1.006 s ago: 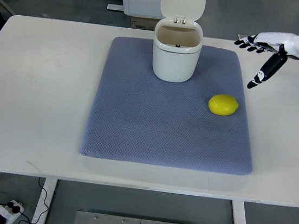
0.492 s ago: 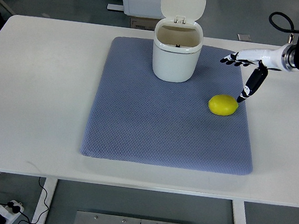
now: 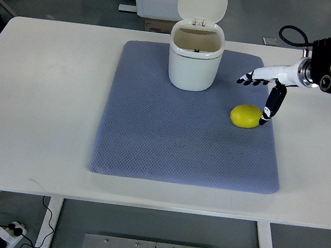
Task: Put lemon in trash with right hand
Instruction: 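Lower the right hand down around the yellow lemon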
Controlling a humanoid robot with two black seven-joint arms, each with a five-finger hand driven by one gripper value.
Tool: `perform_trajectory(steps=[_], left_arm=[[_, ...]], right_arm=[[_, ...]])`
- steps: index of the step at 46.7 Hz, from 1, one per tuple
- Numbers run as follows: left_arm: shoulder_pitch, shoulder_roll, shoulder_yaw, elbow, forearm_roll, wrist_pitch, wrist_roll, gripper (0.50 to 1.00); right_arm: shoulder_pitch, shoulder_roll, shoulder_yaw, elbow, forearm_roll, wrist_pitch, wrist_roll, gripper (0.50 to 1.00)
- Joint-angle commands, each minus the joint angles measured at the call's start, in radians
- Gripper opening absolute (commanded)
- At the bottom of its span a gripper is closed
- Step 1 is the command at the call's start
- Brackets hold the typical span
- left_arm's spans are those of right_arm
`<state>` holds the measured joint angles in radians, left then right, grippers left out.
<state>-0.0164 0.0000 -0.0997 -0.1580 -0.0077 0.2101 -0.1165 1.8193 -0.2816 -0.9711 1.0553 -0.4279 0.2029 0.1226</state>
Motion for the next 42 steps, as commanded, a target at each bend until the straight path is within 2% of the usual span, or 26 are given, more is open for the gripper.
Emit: perform_trajectory(steps=[1,15,34,42], left_arm=[[0.001,0.0,0.0,0.0,0.0,0.0,0.0,1.0],[0.0,0.0,0.0,0.0,0.0,0.0,0.0,1.0],[0.0,0.0,0.0,0.0,0.0,0.0,0.0,1.0],[0.0,0.0,0.0,0.0,0.0,0.0,0.0,1.0]], right_arm=[[-0.001,0.019,-0.015,0.0,0.0,-0.01,0.0,0.97],[-0.032,0.076,-0.029,-0.009,0.008,-0.06,-0.005,0.958],[-0.123,0.064,-0.024,-0.054,0.008,-0.099,0.003,0.943],[-0.124,0.062,-0.023,-0.074,0.008,-0.1,0.003,0.922]])
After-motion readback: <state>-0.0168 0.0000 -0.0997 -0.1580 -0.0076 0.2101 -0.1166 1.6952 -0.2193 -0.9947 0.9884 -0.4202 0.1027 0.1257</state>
